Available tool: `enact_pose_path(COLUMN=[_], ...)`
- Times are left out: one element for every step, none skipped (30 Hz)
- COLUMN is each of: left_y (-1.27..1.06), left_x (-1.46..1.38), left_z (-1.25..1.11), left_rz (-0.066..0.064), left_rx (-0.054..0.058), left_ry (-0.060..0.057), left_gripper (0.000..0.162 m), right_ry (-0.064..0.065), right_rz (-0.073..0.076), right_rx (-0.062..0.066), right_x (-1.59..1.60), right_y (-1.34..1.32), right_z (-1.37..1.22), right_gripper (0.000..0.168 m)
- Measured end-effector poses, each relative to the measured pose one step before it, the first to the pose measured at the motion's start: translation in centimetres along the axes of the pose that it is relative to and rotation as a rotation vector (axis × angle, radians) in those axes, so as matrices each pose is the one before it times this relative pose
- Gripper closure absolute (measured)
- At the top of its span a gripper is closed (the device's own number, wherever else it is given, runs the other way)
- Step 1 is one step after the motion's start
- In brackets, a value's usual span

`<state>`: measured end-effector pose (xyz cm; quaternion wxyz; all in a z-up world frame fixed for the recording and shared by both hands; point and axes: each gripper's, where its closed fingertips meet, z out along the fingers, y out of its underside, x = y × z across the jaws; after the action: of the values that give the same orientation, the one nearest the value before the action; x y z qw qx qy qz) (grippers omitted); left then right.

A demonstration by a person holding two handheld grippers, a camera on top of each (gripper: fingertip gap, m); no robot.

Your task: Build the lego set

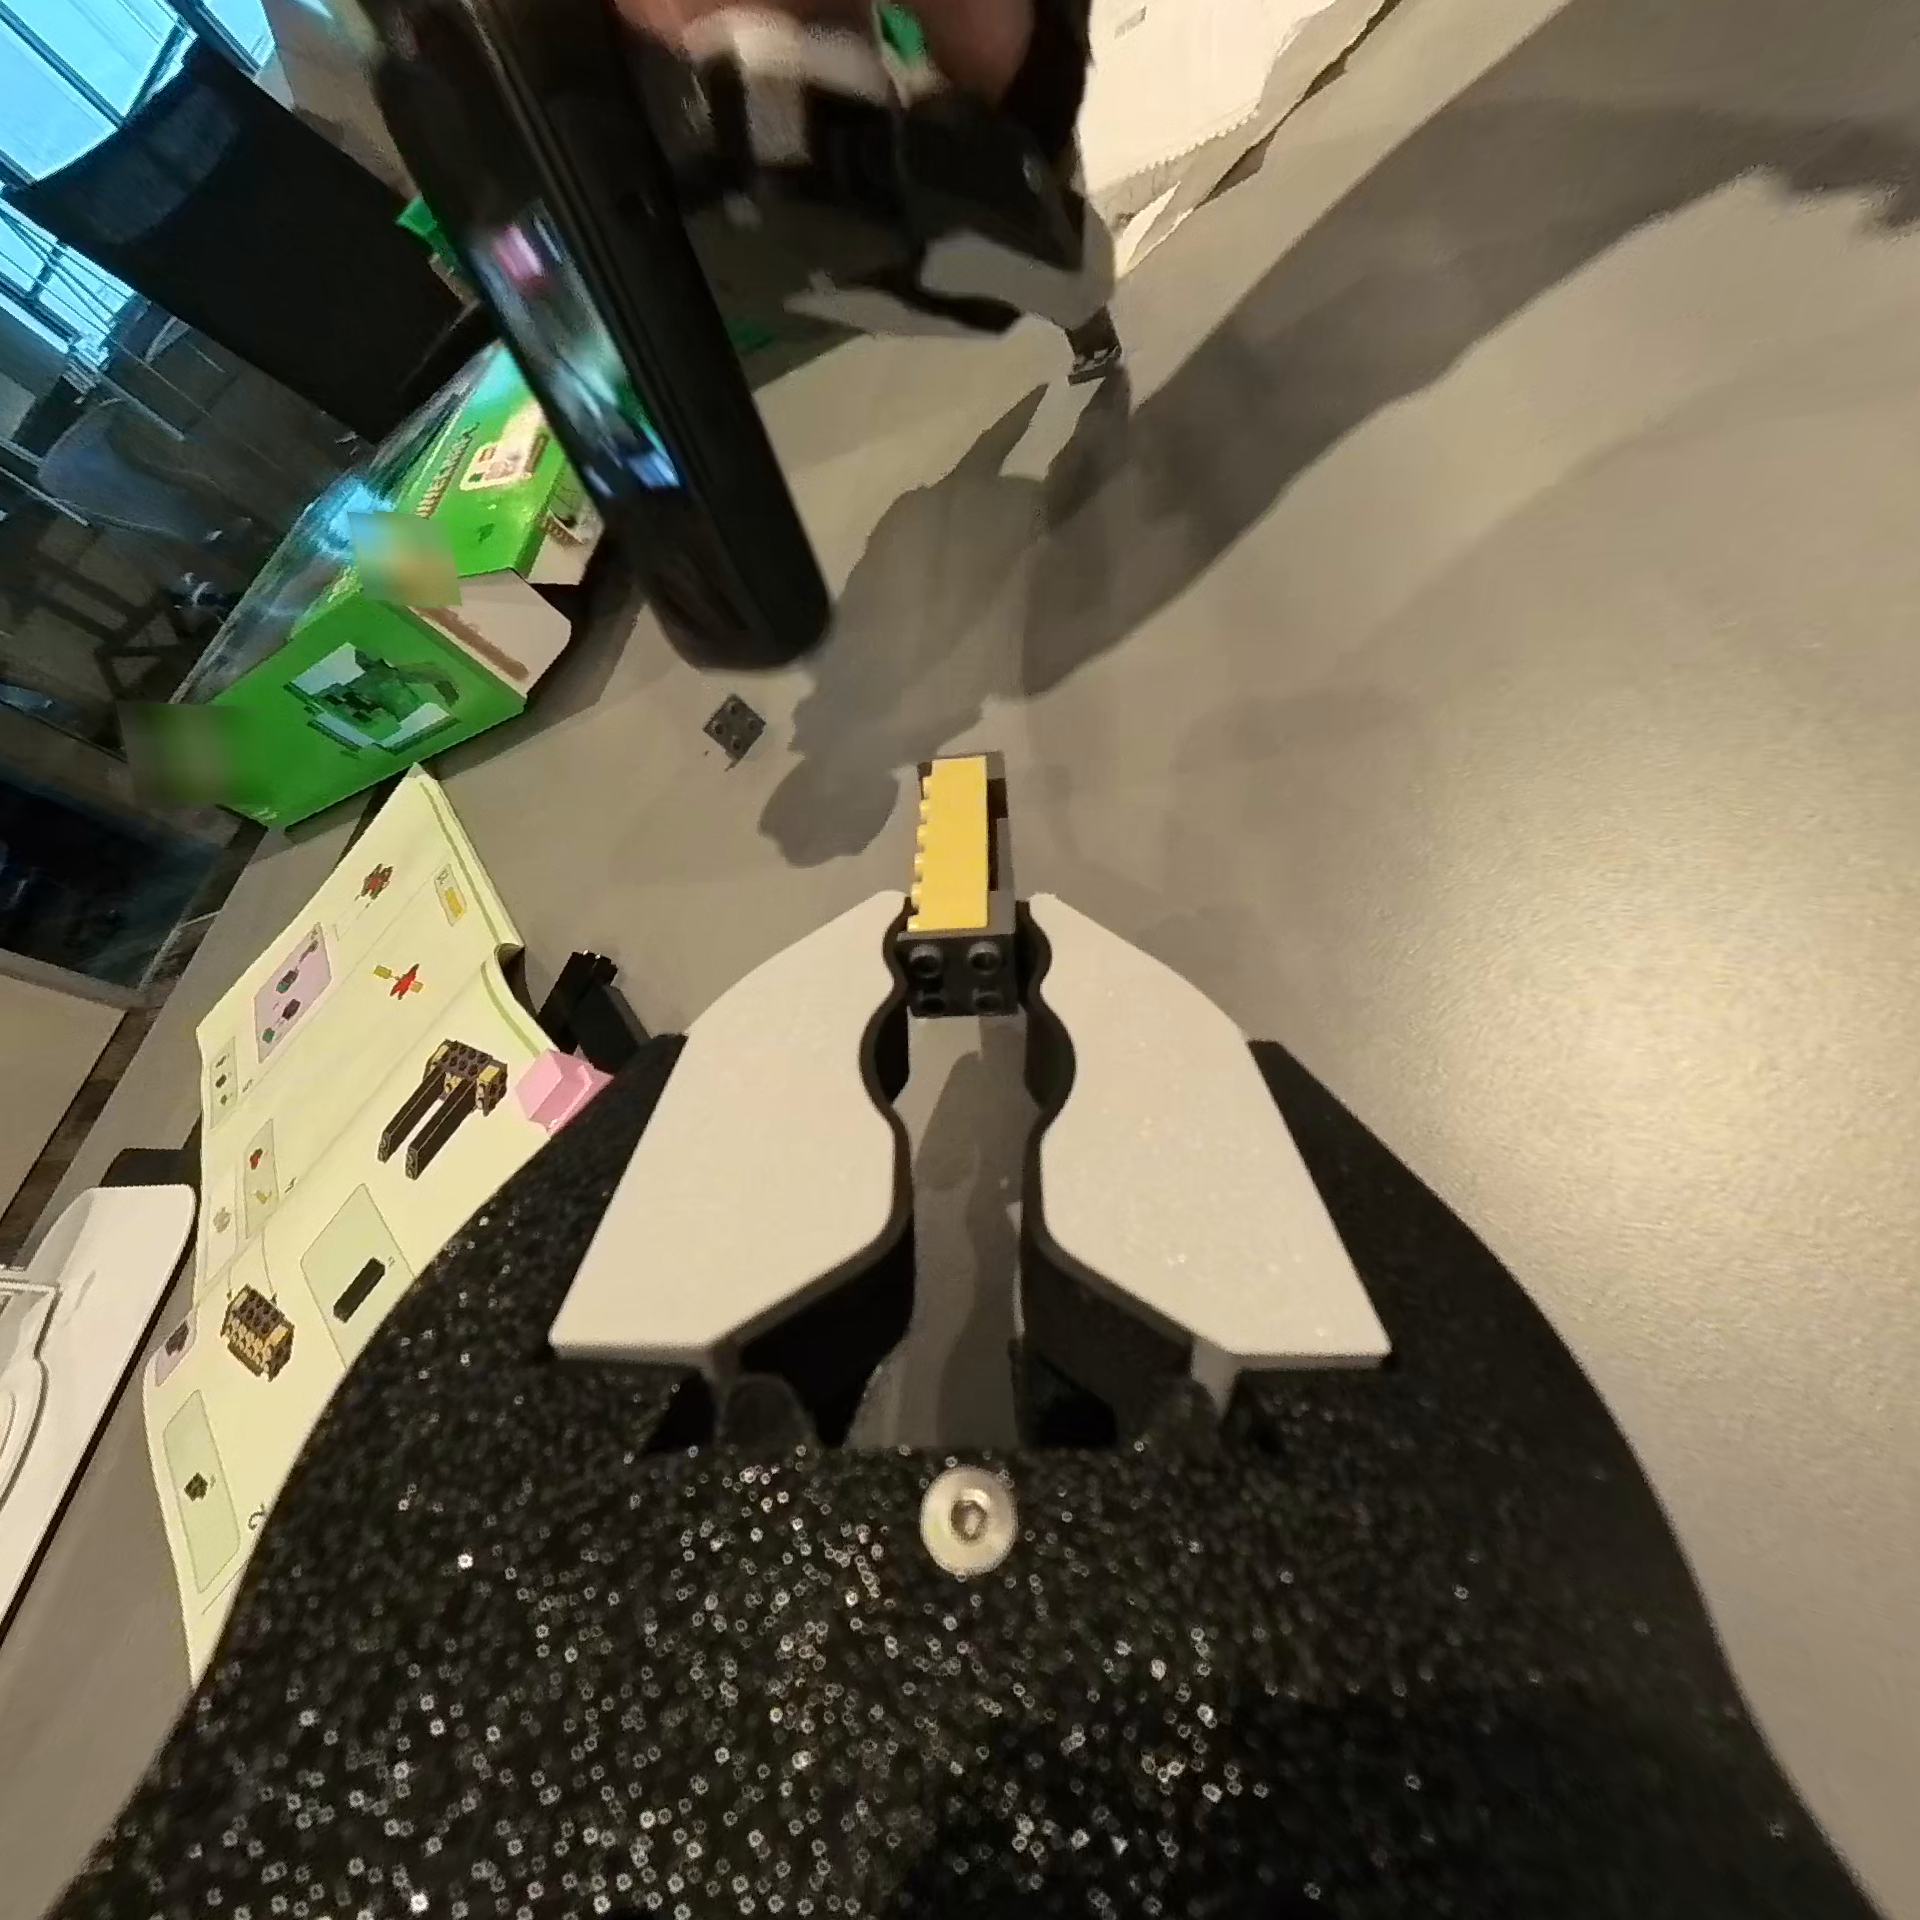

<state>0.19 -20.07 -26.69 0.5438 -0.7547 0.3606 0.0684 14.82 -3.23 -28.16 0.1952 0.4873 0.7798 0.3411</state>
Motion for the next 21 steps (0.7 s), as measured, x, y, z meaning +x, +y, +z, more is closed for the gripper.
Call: enact_pose_path(left_y=[0.0,-0.002,-0.021,-0.044,-0.056,-0.058,-0.068,-0.05,-0.052,-0.051,-0.023,0.0,0.021,0.045,0.053,0.038,-0.007,-0.041,-0.061,-0.046,-0.015], left_x=[-0.006,-0.032,-0.034,-0.029,-0.023,-0.01,-0.01,-0.013,-0.026,-0.036,-0.028,-0.033,-0.034,-0.025,-0.028,-0.031,-0.002,0.02,0.042,0.067,0.064], left_z=[-0.007,-0.014,-0.02,-0.024,-0.018,-0.017,-0.019,-0.012,-0.011,-0.012,-0.01,-0.006,0.006,0.009,-0.004,-0.003,0.004,-0.018,-0.008,0.008,0.015], left_rz=[-0.0023,-0.002,-0.0016,-0.0015,-0.0012,-0.001,-0.0009,-0.0004,-0.0004,-0.0013,-0.003,-0.0043,-0.0042,-0.0033,-0.0025,-0.0021,-0.0019,-0.0016,-0.0006,0.0015,0.0038], left_rx=[0.0008,0.0008,0.0014,0.0022,0.0026,0.003,0.0032,0.0035,0.0036,0.0032,0.0025,0.0015,0.0002,-0.0009,-0.0014,-0.0008,0.0007,0.002,0.0021,0.0011,-0.0011], left_ry=[0.0003,-0.0005,-0.0011,-0.0011,-0.0011,-0.0012,-0.0008,-0.001,-0.002,-0.0019,-0.0011,-0.0004,-0.0001,-0.0002,-0.0003,0.0001,0.0007,0.0016,0.0022,0.0018,0.0013], left_gripper=[0.145,0.145,0.145,0.145,0.145,0.145,0.145,0.145,0.145,0.145,0.145,0.145,0.145,0.145,0.145,0.145,0.145,0.145,0.145,0.145,0.145], right_ry=[0.002,-0.003,-0.0024,-0.0046,-0.0036,0.0046,0.0076,0.0013,0.0109,0.0221,0.0481,0.041,0.0424,0.0574,0.0401,0.0115,0.0193,0.0152,0.0196,0.0317,0.0255], right_rz=[0.0093,0.0142,0.0131,0.006,0.0005,-0.0064,-0.024,-0.0355,-0.0299,-0.0298,-0.0391,-0.0521,-0.0528,-0.0431,-0.041,-0.0469,-0.045,-0.0464,-0.0455,-0.0463,-0.0479], right_rx=[0.0377,0.0471,0.0594,0.0708,0.0759,0.0715,0.0687,0.0671,0.0653,0.0662,0.07,0.0519,0.0391,0.0346,0.0279,0.0265,0.0262,0.0145,0.004,-0.0111,-0.0146], right_x=[0.016,-0.056,-0.045,-0.076,-0.077,0.037,-0.002,-0.191,-0.071,0.032,0.284,0.065,0.014,0.17,-0.061,-0.429,-0.228,-0.188,-0.029,0.185,0.118], right_y=[0.16,0.277,0.317,0.316,0.321,0.401,0.451,0.461,0.367,0.2,0.061,0.216,0.196,0.035,-0.136,-0.368,-0.521,-0.422,-0.253,-0.005,0.103], right_z=[-0.472,-0.547,-0.573,-0.53,-0.392,-0.215,0.028,0.208,0.323,0.372,0.393,0.372,0.343,0.281,0.206,0.142,0.161,0.21,0.283,0.33,0.324], right_gripper=[0.144,0.144,0.145,0.145,0.145,0.145,0.145,0.146,0.148,0.154,0.156,0.156,0.155,0.149,0.147,0.147,0.147,0.148,0.148,0.148,0.149])
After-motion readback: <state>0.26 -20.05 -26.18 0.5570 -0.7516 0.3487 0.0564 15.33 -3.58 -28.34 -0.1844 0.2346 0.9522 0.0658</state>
